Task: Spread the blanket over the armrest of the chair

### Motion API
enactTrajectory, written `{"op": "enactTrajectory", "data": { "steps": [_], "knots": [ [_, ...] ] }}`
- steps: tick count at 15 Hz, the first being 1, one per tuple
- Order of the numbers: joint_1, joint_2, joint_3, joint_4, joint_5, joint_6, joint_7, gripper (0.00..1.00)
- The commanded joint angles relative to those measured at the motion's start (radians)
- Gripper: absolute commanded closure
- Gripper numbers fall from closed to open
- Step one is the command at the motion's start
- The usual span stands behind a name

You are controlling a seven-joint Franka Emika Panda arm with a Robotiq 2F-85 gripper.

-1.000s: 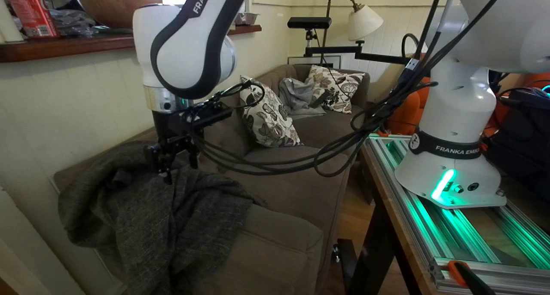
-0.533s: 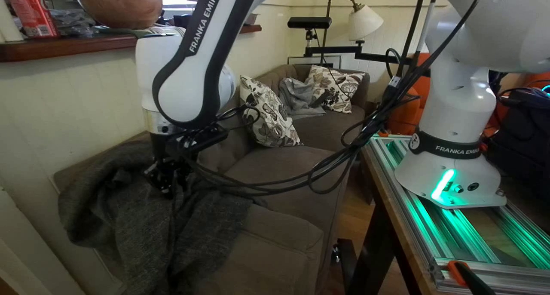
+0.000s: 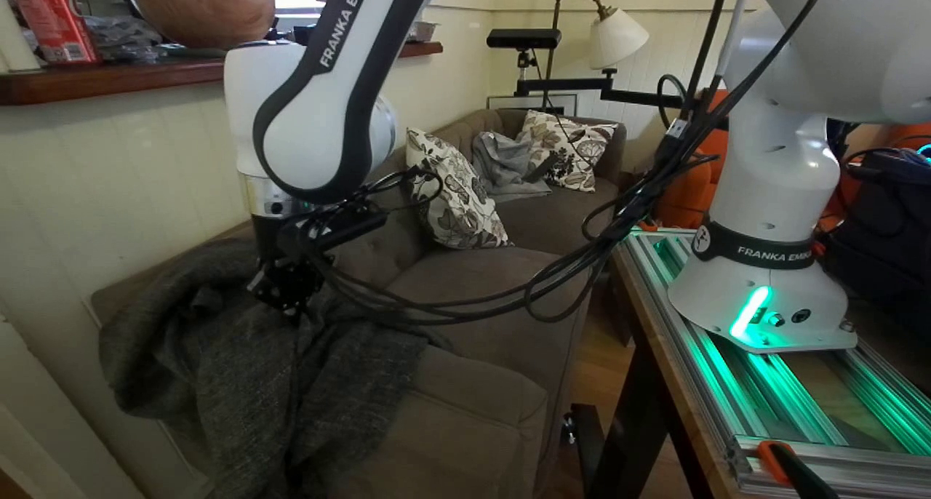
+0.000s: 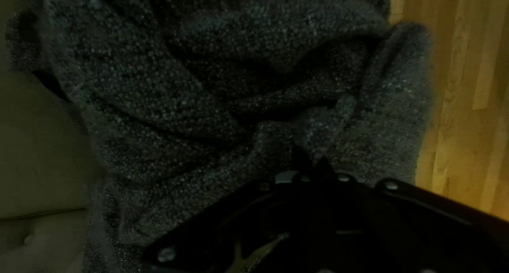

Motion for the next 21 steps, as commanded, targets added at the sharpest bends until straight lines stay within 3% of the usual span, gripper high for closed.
{"op": "enactTrajectory", "data": {
  "steps": [1,4,7,12,17,18,19,21],
  "knots": [
    [-0.003,-0.210,0.014,-0.184,0.040,-0.128,0.000,0.99],
    [-0.013,-0.354,0.019,-0.310,0.049,-0.253,0.006,0.99],
    [-0.049,-0.503,0.047,-0.427,0.136,-0.415,-0.045,0.99],
    [-0.069,-0.720,0.050,-0.624,0.319,-0.699,-0.234,0.99],
    [-0.093,-0.736,0.012,-0.715,0.421,-0.878,-0.351,0.99],
    [-0.099,-0.719,0.006,-0.714,0.428,-0.899,-0.367,0.71],
    [-0.102,-0.717,0.009,-0.720,0.426,-0.876,-0.364,0.70],
    [-0.111,-0.722,0.005,-0.703,0.434,-0.874,-0.374,0.57]
  ]
}}
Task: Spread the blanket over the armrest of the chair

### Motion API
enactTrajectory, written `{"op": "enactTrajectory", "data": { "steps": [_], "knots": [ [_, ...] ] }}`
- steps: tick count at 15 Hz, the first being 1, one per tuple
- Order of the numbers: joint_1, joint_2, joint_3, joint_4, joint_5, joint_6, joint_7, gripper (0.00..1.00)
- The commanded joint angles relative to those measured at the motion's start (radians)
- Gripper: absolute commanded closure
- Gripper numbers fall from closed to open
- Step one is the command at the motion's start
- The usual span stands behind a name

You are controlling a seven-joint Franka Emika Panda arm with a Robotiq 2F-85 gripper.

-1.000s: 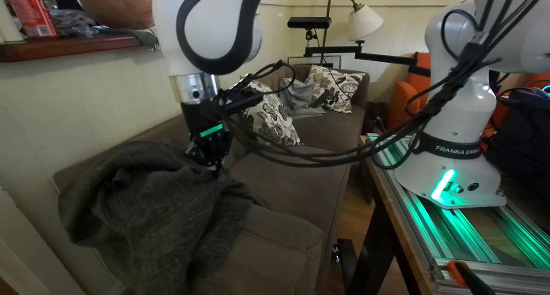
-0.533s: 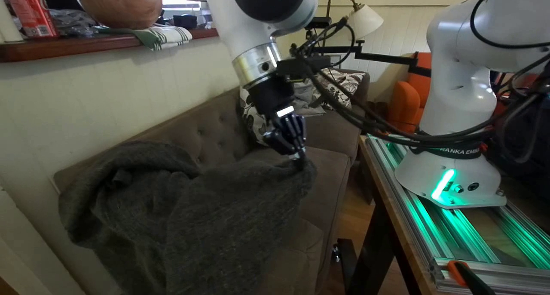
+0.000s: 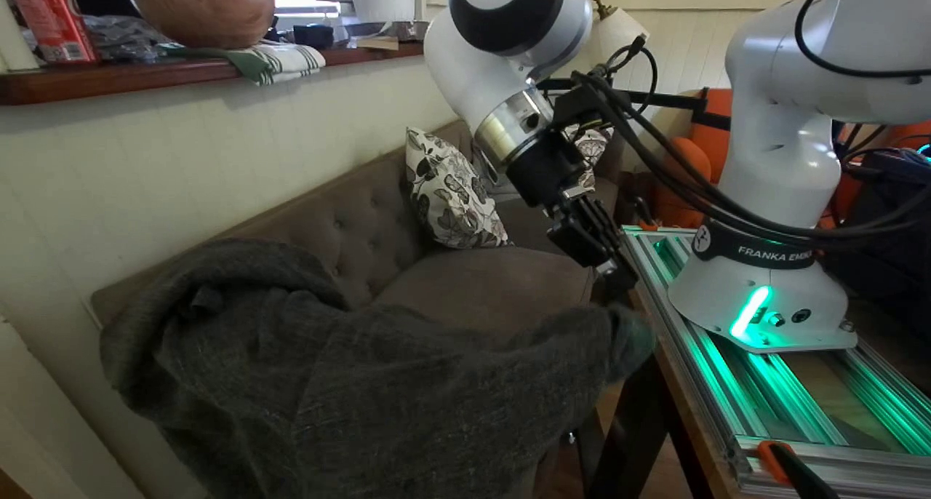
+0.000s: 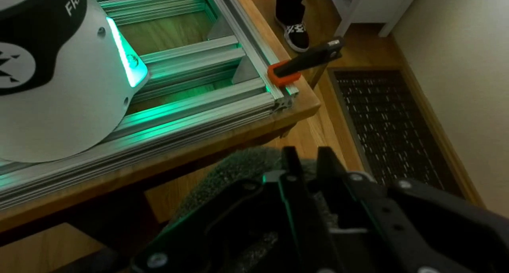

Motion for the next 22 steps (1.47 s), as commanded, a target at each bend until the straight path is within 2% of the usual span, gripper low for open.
{"op": "enactTrajectory", "data": {
  "steps": [1,8,14,19,20,22],
  "knots": [
    [-0.019,-0.033,0.001,0.012,0.040,0.007,-0.029,0.49],
    [-0.008,-0.087,0.042,0.150,0.010,0.258,0.034,0.02],
    [-0.008,-0.082,0.075,0.228,-0.029,0.585,0.125,0.00],
    [-0.033,-0.079,0.101,0.235,-0.219,0.865,0.197,0.00],
    [-0.005,-0.073,0.077,0.241,-0.159,0.794,0.165,0.00],
    [-0.010,-0.072,0.078,0.240,-0.190,0.843,0.172,0.00]
  ]
}}
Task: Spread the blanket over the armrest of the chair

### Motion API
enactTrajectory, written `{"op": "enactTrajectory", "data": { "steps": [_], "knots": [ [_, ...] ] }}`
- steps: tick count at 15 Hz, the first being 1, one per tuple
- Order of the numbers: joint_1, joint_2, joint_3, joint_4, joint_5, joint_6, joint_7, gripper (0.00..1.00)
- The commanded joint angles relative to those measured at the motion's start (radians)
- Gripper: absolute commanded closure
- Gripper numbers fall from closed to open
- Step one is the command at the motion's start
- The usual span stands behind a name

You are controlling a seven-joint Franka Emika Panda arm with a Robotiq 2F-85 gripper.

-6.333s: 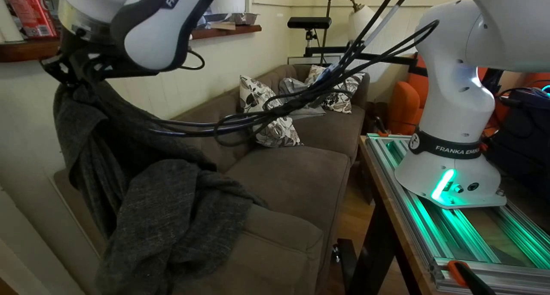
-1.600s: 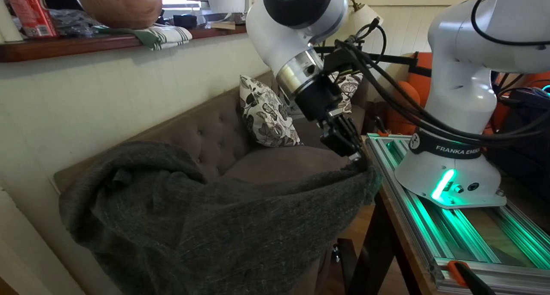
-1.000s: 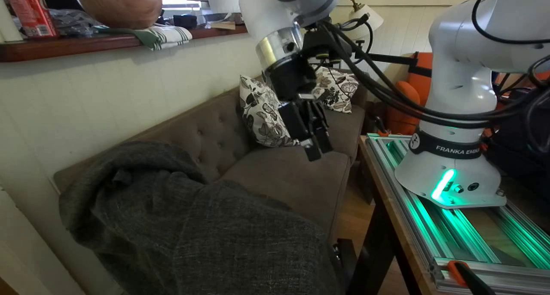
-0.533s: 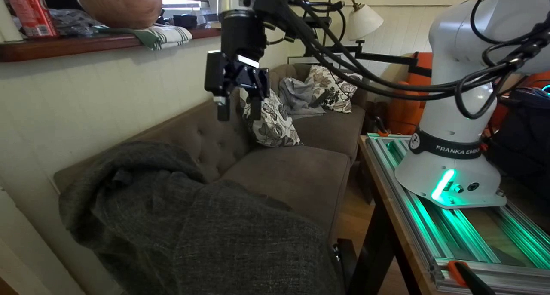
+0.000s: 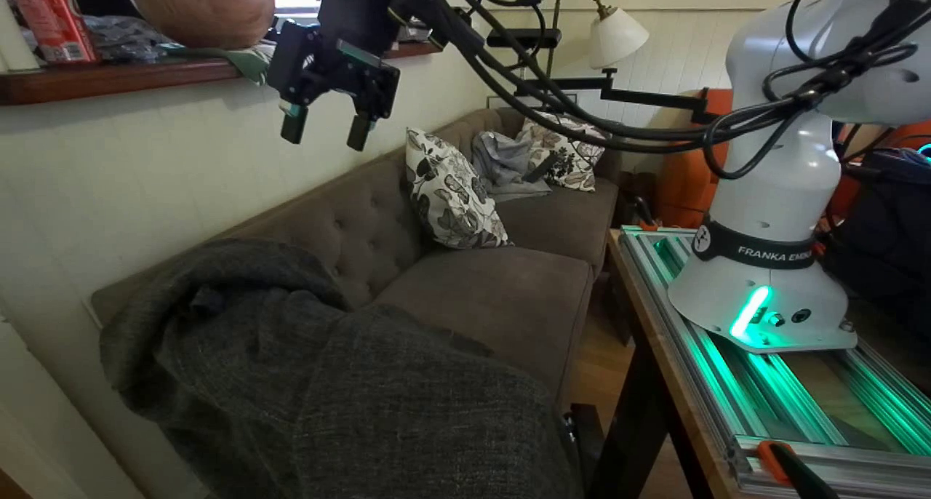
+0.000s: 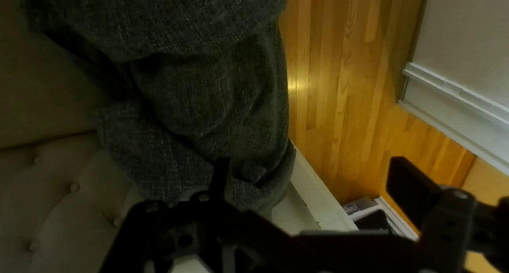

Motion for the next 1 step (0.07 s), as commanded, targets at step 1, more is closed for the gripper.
{"op": "enactTrajectory", "data": {
  "steps": [1],
  "knots": [
    [0.005,0.000,-0.006,0.001,-0.006,0.003,0.004,0.00]
  ]
}}
